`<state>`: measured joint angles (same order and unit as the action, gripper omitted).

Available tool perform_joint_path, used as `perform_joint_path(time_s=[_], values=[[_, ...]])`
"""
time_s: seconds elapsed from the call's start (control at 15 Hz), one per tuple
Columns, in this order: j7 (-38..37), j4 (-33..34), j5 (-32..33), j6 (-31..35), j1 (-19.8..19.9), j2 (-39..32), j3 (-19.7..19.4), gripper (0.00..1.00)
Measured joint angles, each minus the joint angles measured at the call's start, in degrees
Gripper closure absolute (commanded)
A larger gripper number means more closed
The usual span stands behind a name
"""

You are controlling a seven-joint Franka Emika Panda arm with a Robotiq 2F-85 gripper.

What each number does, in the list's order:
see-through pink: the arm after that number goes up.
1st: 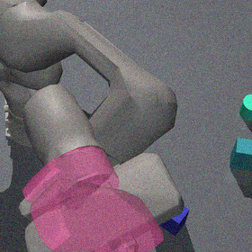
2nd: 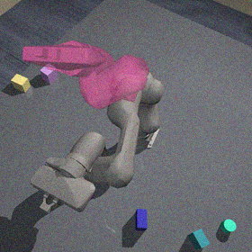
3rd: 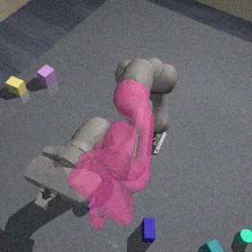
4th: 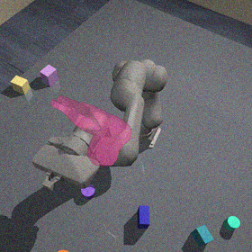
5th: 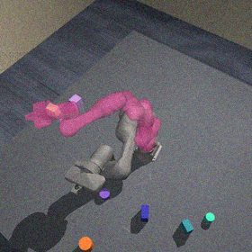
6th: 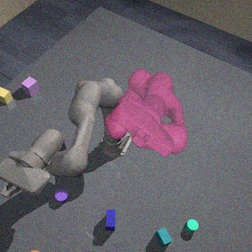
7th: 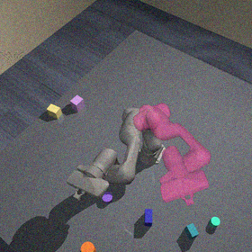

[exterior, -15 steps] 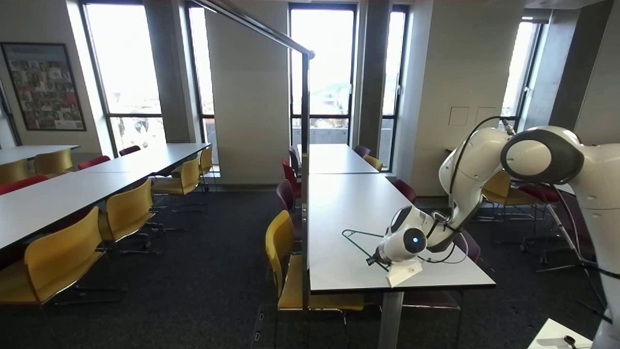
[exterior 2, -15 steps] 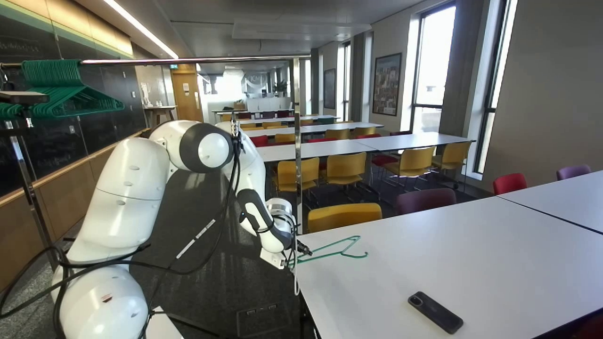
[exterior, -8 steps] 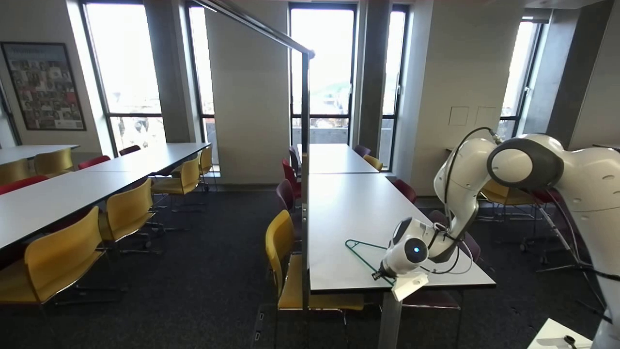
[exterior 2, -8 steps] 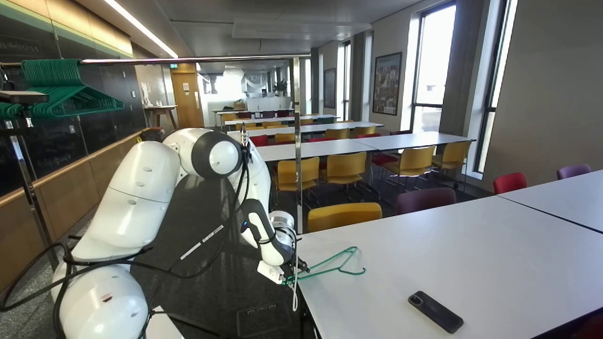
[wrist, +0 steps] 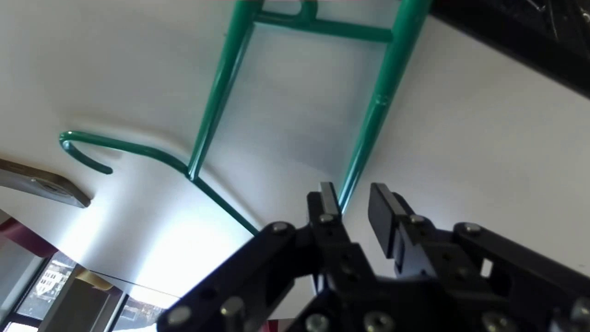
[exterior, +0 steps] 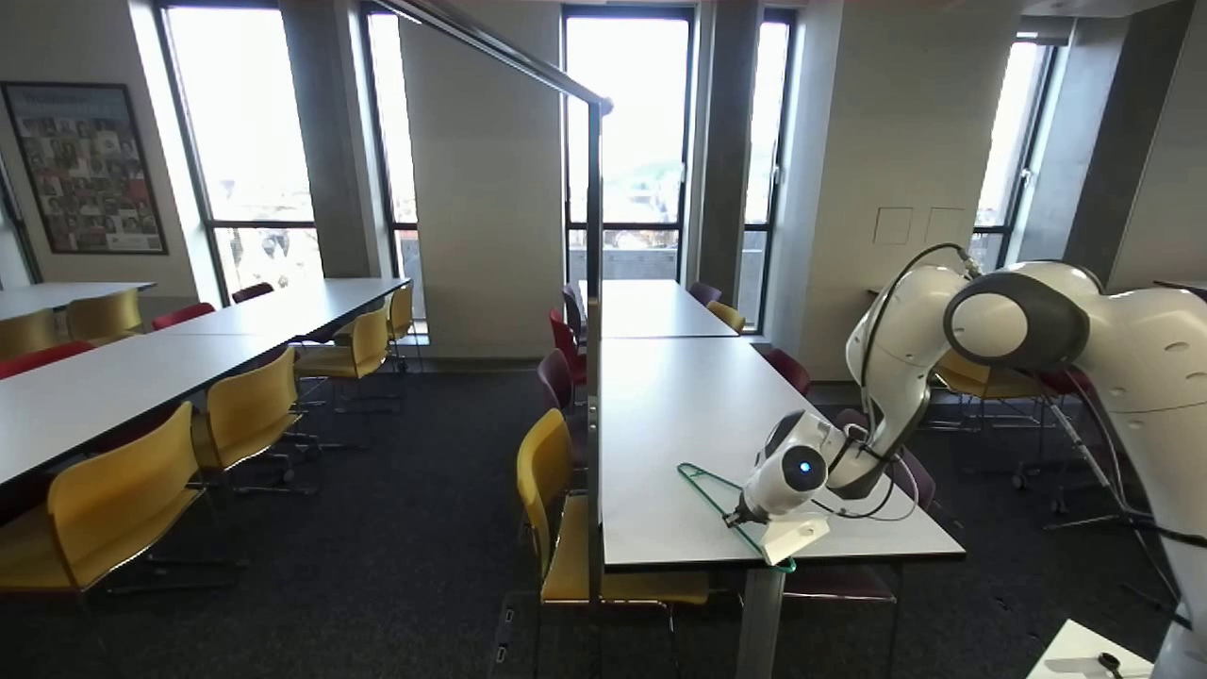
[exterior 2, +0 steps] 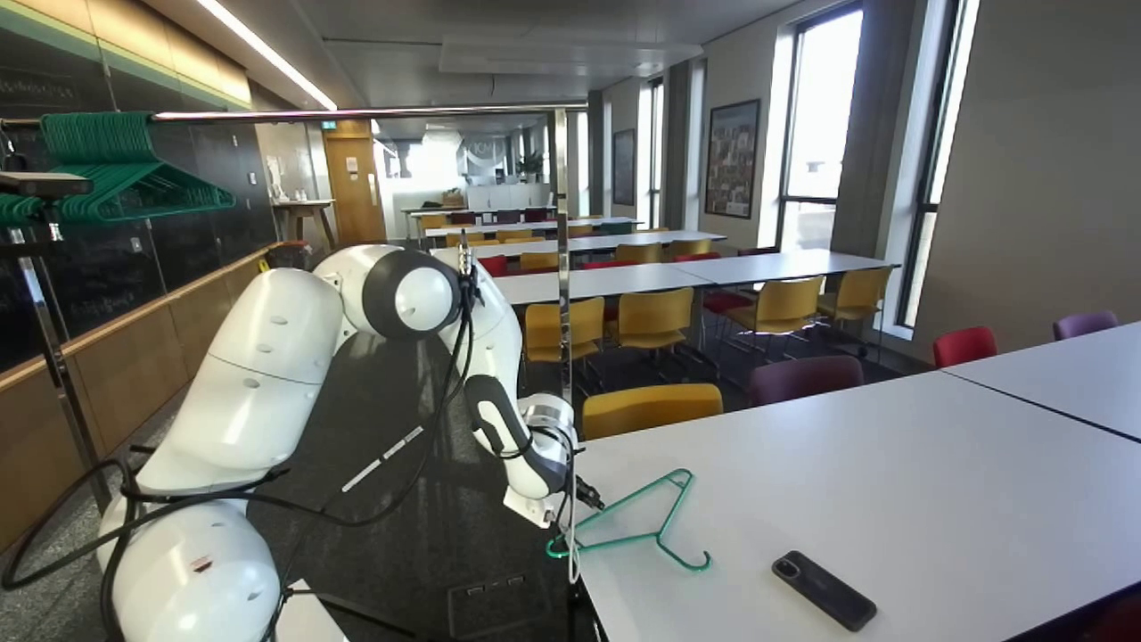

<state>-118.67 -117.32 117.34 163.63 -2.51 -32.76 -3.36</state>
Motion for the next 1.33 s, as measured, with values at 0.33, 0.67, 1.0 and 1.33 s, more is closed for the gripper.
perform_joint_path(time_s=[0.33, 0.67, 1.0, 1.33], values=[[9.3, 1.6, -7.1, 1.7, -0.5, 0.4, -1.7, 0.04], [31.5, -8.2, -24.8, 1.7, -9.7, 5.6, -5.9, 0.00], [50.3, -18.4, -33.9, -0.7, -9.0, 13.7, 4.3, 0.00], [68.5, -23.7, -46.8, 9.9, -7.8, 23.1, 10.1, 0.00]])
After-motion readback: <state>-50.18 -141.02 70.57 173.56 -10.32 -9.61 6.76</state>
